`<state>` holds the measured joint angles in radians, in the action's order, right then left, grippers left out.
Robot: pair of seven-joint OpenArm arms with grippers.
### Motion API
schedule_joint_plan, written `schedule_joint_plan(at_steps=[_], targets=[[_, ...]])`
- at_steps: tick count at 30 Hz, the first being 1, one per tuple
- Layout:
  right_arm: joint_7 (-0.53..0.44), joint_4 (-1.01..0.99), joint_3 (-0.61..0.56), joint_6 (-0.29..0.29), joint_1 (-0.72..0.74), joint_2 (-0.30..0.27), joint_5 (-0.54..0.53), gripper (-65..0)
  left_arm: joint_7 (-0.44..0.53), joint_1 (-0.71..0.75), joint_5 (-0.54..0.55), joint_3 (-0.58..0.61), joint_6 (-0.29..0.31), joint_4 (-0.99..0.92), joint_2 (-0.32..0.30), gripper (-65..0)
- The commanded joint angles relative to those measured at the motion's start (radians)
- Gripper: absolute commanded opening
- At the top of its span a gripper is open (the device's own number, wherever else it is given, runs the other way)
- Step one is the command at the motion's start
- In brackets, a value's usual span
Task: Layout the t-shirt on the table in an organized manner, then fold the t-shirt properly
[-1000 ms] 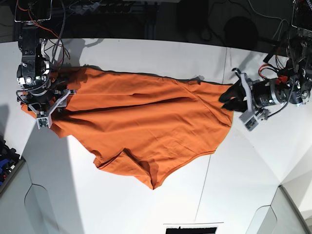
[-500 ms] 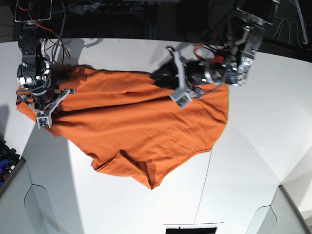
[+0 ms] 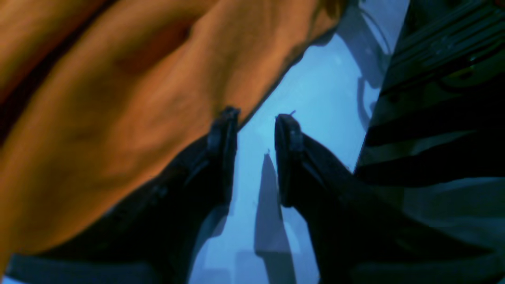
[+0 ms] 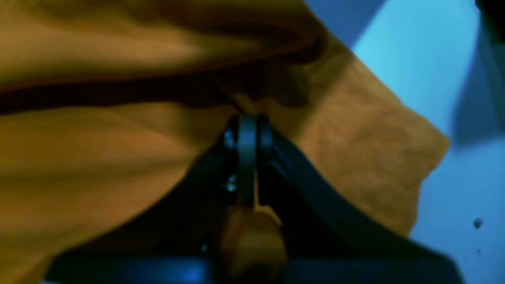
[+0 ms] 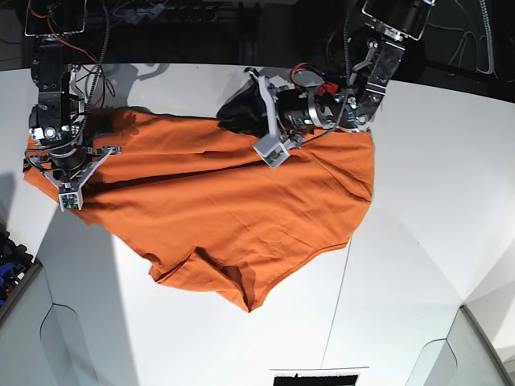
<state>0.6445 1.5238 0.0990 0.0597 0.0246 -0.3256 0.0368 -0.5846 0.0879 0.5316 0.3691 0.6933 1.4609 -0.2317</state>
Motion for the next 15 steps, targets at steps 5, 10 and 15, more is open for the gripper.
schedule_joint_plan(at_steps=[5, 10, 15], targets=[[-0.015, 0.013, 0.008, -0.011, 0.013, -0.04, 0.007, -64.3, -0.07, 0.001, -0.079, -0.056, -0.062, -0.008, -0.141, -43.9], [-0.013, 0.013, 0.019, -0.011, 0.013, -0.046, -0.013, -49.3, -0.071, 0.001, -0.008, -0.133, -0.061, -0.008, -0.222, -43.9], [-0.01, 0.013, 0.018, -0.011, 0.013, -0.037, -0.082, -53.4, -0.103, 0.001, 0.061, -0.183, -0.061, -0.006, -0.24, -43.9]])
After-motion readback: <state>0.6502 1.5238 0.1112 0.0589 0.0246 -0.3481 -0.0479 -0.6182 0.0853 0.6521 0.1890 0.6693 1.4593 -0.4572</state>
